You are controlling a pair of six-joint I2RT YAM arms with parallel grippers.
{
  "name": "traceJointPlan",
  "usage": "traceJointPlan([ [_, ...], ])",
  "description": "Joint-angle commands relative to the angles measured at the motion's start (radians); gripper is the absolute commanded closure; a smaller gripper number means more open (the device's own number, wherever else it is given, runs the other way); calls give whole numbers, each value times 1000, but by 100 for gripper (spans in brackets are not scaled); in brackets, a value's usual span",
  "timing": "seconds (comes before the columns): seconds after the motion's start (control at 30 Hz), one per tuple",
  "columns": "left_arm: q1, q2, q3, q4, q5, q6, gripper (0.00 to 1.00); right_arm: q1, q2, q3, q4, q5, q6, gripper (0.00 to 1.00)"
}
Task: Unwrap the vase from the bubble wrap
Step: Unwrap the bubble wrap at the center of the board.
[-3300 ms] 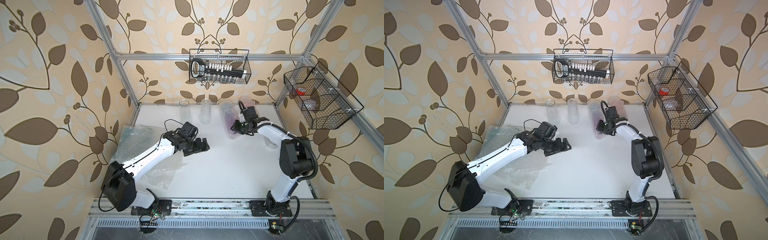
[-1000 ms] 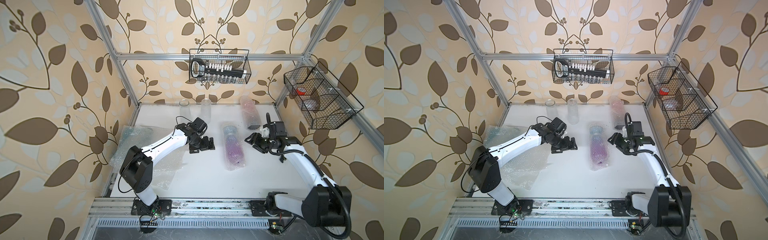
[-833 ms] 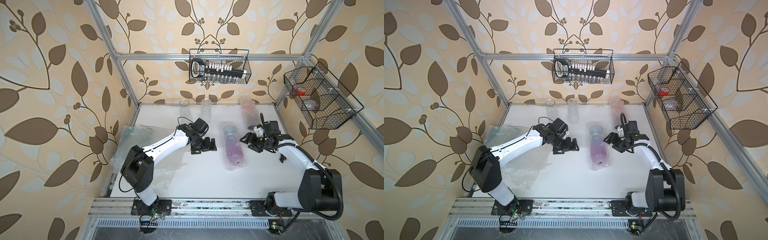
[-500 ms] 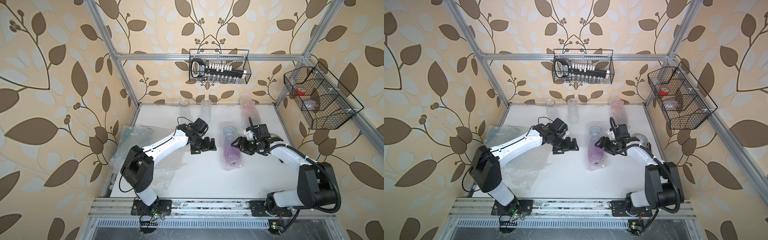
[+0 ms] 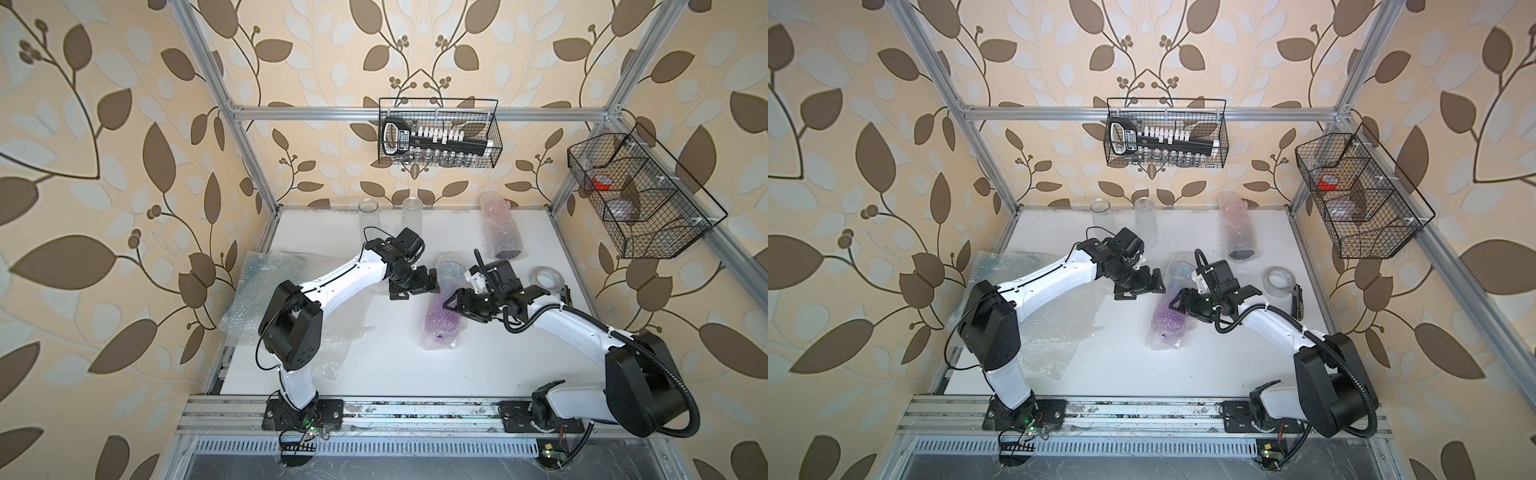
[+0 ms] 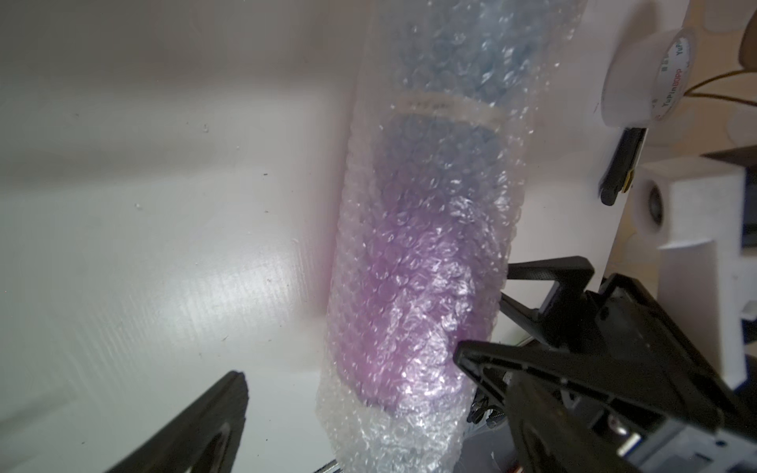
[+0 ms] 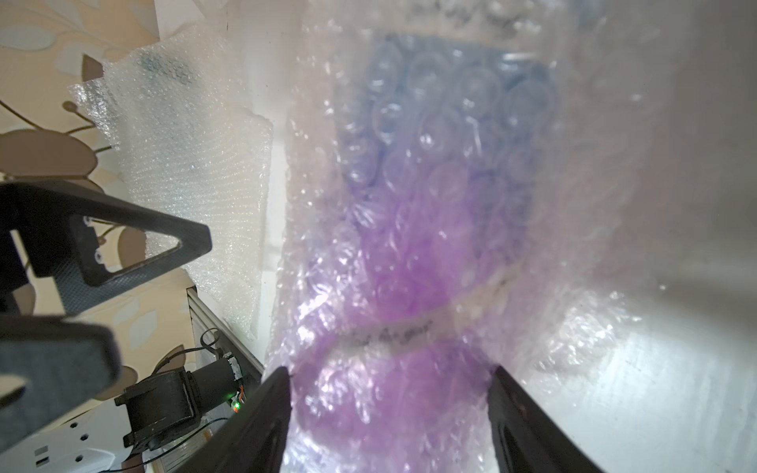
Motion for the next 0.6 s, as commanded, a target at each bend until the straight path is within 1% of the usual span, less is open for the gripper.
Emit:
traceJointPlan([
  [0.0, -72, 42, 147, -147, -123, 85, 1, -2, -80, -23, -12, -3, 39, 25],
  [0.03, -91, 53, 174, -187, -169, 94, 1, -9, -114, -32, -14, -5, 50, 24],
  [0.1, -116, 60, 180, -220, -205, 89, 1, -27, -180, -60, -24, -11, 71, 23],
  [0.3, -192, 42, 123, -236, -226, 76, 1, -107, -353, -177, -137, -14, 104, 24],
  [0.4, -218, 39, 100, -237, -223, 78, 3, -166, -418, -238, -140, -49, 121, 25],
  [0.5, -222, 45, 86, -226, -201, 80, 9, -173, -425, -285, -136, -77, 131, 27],
  [0.57, -224, 46, 81, -224, -199, 81, 16, -172, -434, -329, -115, -98, 149, 28],
])
